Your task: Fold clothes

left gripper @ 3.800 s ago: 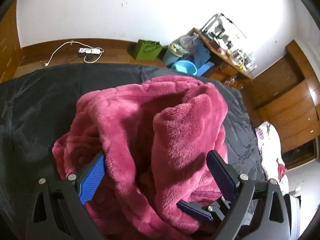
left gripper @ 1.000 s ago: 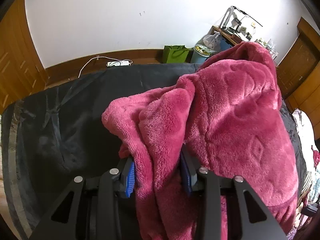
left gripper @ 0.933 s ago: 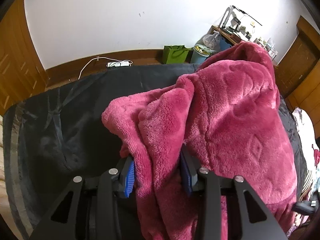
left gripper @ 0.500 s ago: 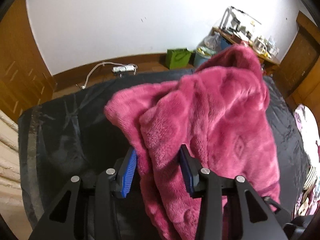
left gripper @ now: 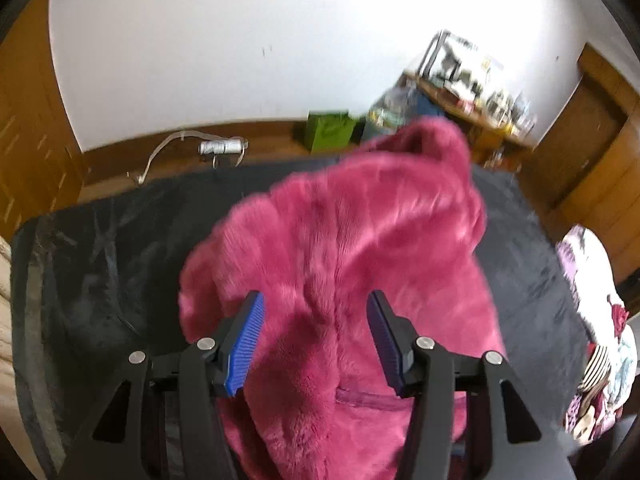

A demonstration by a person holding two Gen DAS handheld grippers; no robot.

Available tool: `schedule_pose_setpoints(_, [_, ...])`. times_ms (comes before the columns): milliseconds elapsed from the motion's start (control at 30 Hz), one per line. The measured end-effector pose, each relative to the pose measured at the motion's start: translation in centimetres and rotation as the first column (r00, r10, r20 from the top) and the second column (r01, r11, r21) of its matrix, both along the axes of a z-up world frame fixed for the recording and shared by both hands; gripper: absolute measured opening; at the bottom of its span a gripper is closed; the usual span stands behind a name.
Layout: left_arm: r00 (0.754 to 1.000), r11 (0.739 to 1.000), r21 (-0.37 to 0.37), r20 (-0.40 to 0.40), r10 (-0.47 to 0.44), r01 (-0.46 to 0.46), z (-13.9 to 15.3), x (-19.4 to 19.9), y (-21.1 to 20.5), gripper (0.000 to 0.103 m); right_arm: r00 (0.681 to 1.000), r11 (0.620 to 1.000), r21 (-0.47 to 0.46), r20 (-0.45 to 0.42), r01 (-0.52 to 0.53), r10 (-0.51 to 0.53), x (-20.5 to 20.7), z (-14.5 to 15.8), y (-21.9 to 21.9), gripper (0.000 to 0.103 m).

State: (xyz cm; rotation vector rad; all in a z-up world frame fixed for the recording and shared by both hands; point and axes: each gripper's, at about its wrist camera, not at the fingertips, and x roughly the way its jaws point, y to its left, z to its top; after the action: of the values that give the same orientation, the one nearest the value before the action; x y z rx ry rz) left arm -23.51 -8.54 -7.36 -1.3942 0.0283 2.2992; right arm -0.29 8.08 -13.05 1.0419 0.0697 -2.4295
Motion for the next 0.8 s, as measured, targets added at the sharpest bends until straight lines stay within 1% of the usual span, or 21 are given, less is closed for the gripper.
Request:
schedule_pose_setpoints(67, [1.0,0.999,-0.034,0.014,0.016,-0.016,-1.6,-0.5,0.2,0.057,0.999,0.999,0.007,-0.028,0.047,-0.047,0.7,1.1,1.6,0.072])
schedule_pose_setpoints(133, [0.999,0.999,-0.036,0.014,0.029,-0.029,-2.3,-0.7,0.0,0.059,0.994,0.995,0.018,-0.045,0.096,-0.095,0.7,1.7,3.0,0.072])
schedule_pose_setpoints(200, [0.999,0.999,-0.027,0.019,0.039,-0.039,-2.8,-1.1,-0.3,0.059,0.989,0.989,0.018,-0.044,0.145,-0.144,-0.1,2.0,4.6,0.072])
schedule_pose_setpoints(300, [0.999,0.999,-0.041,0.007,0.036,-0.036,-3.4,-1.1,-0.3,0.06,0.984,0.984,0.018,-0.015,0.176,-0.176,-1.8,1.1,5.6,0.072])
schedule_pose_setpoints(367, [1.0,0.998,-0.055,-0.014,0.027,-0.028,-3.7,-0.8,-0.3,0.061,0.984,0.985,0.011,0.023,0.174,-0.174,-2.2,0.4,6.3,0.073])
schedule_pose_setpoints(433, [0.999,0.999,-0.036,-0.021,0.027,-0.028,-4.1,-0.5,-0.7,0.061,0.986,0.986,0.037,0.032,0.165,-0.166,-2.5,-0.5,6.2,0.076])
schedule_pose_setpoints(467, [0.999,0.999,-0.021,-0.019,0.03,-0.03,-4.4,-0.4,-1.0,0.061,0.988,0.987,0.061,0.031,0.152,-0.154,-2.9,-1.0,6.0,0.082])
schedule_pose_setpoints(500, [0.999,0.999,-0.005,-0.017,0.033,-0.033,-4.6,-0.3,-1.2,0.062,0.99,0.988,0.087,0.036,0.131,-0.134,-3.2,-1.6,5.6,0.085])
schedule_pose_setpoints(533, [0.999,0.999,0.012,-0.014,0.032,-0.032,-4.9,-0.3,-1.6,0.062,0.992,0.987,0.109,0.045,0.115,-0.12,-3.3,-2.2,5.3,0.092])
schedule_pose_setpoints(567, [0.999,0.999,0.025,-0.014,0.03,-0.03,-5.2,-0.4,-1.8,0.063,0.993,0.986,0.131,0.048,0.104,-0.111,-3.3,-2.8,4.9,0.095])
schedule_pose_setpoints(600, [0.999,0.999,0.028,-0.016,0.03,-0.03,-5.3,-0.4,-1.8,0.063,0.993,0.984,0.152,0.052,0.093,-0.102,-3.3,-3.3,4.6,0.1])
schedule_pose_setpoints(633, [0.999,0.999,0.023,-0.02,0.033,-0.032,-5.3,-0.3,-1.8,0.063,0.994,0.982,0.167,0.051,0.088,-0.097,-3.3,-3.7,4.3,0.103])
schedule_pose_setpoints(700, [0.999,0.999,0.005,-0.023,0.033,-0.033,-5.1,-0.2,-1.6,0.064,0.994,0.978,0.189,0.046,0.093,-0.104,-3.4,-3.7,3.9,0.103])
schedule_pose_setpoints(767, [0.999,0.999,0.007,-0.012,0.037,-0.037,-4.7,-0.3,-1.8,0.064,0.993,0.982,0.167,0.063,0.092,-0.104,-3.6,-3.2,4.3,0.103])
schedule_pose_setpoints(800, [0.999,0.999,0.018,-0.004,0.041,-0.041,-4.4,-0.3,-2.0,0.064,0.992,0.986,0.14,0.074,0.09,-0.101,-3.6,-2.6,4.8,0.103])
